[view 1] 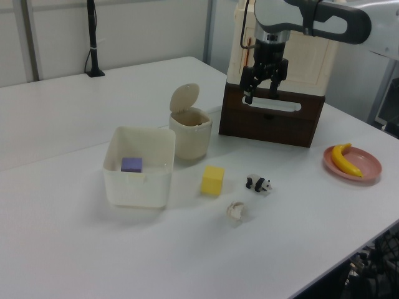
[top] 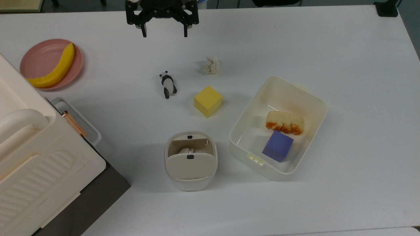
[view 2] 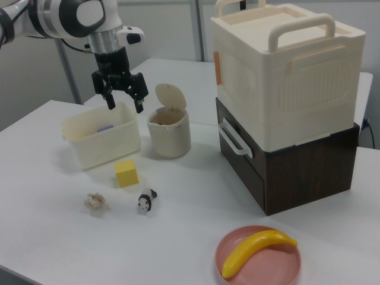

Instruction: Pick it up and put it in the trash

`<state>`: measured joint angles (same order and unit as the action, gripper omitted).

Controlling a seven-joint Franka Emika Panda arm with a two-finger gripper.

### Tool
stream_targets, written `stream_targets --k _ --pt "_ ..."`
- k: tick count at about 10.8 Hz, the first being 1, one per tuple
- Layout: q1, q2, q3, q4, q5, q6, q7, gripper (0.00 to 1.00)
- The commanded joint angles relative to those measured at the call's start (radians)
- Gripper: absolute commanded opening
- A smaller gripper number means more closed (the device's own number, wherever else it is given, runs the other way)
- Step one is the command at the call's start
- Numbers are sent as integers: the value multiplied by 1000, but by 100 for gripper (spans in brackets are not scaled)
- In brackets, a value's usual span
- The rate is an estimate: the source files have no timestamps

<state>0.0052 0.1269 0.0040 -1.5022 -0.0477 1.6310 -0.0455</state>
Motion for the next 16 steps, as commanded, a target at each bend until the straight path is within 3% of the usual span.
stream_targets --k 1,10,16 --pt "-17 -10 -12 -10 72 -10 -5 100" --pt "-19 -10 -13 -12 83 -20 -17 100" --pt "-11 -7 1 -78 81 -33 -21 100"
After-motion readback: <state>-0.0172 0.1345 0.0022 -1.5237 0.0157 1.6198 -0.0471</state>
